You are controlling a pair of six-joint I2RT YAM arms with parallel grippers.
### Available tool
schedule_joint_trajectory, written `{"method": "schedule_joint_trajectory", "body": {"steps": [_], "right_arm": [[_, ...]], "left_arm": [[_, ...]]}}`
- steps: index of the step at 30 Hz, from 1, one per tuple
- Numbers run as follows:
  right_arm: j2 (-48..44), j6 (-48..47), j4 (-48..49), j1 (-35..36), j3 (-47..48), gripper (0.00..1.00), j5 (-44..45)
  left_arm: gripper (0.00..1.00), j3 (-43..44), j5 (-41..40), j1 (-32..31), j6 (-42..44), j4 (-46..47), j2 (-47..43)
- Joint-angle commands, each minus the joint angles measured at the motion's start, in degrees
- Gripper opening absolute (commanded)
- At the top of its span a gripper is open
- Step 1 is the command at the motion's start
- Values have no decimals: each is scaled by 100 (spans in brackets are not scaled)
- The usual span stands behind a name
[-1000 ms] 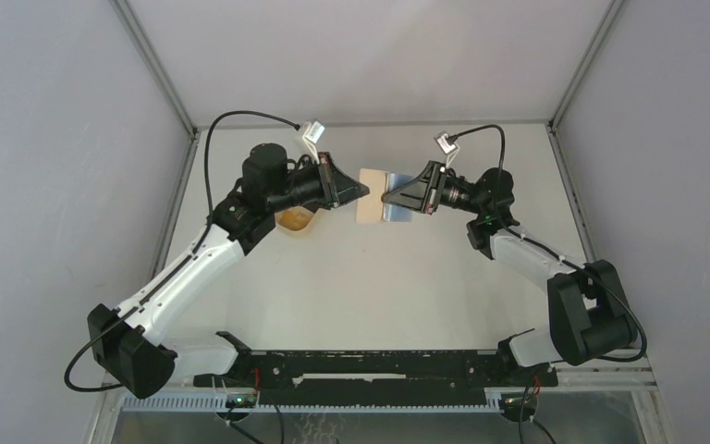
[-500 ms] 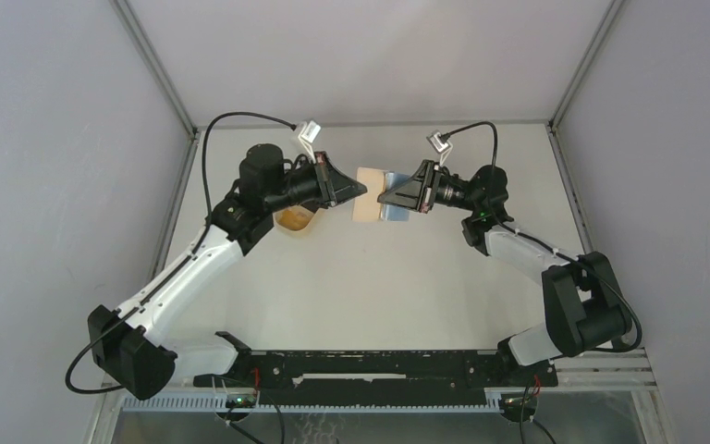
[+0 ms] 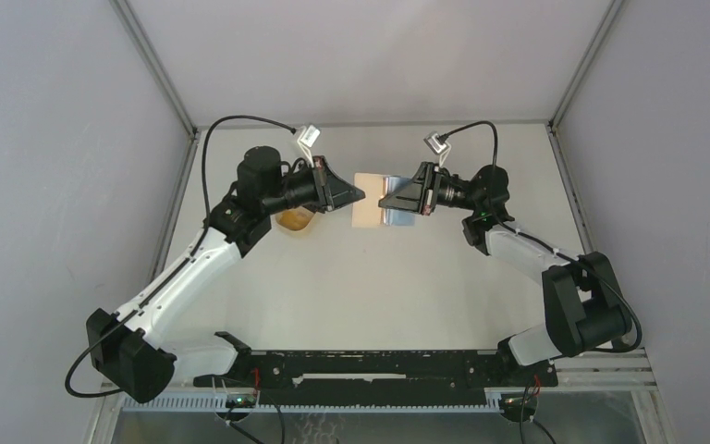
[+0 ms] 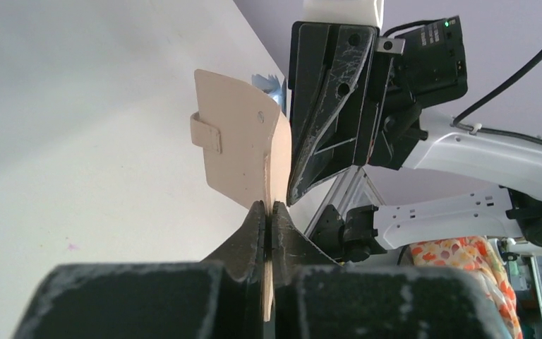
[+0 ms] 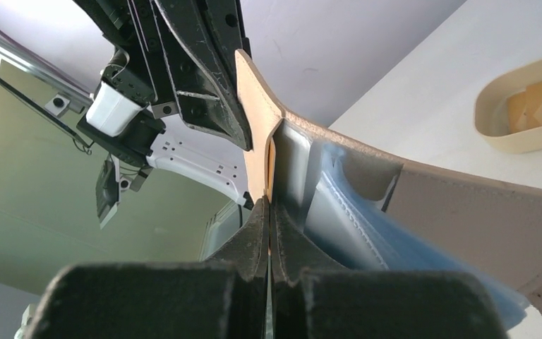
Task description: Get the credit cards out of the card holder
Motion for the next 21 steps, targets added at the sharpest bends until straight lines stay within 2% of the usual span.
{"method": "schedule_joint_trajectory", "body": {"steps": [1,4,7,8,10,15,17,18,19,21], "right_arm": [[-268,58,349,-267,175,0,-219],[-337,68,336,-434,59,0,-272],[-380,72,315,-553,-9,0,-288],[-381,61,297,-564,-13,0,-298],[-366,54,298,-558,-14,0,-301],[-346,12,238,-513,-14,0,-309],[-353,-51,167,-460,-14,0,-285],[-362,-66,135,-441,-14,0,-267],[-363,-90,108,-420,-14,0,-257],[-363,-112,100,-401,-14,0,-239]], "left_arm": [[7,-106,173,180,322,-270,-211],[13,-103,251,236,354,-352,-193],[14,-114,295,272,364,-351,-194],[12,-114,319,287,368,-348,-185],[1,-101,369,286,362,-319,-179],[1,-105,380,295,302,-214,-202],[17,-130,513,295,157,-45,-189],[30,-158,613,296,52,69,-187],[51,-191,673,295,-100,173,-184],[73,-274,749,295,-284,382,-205]]}}
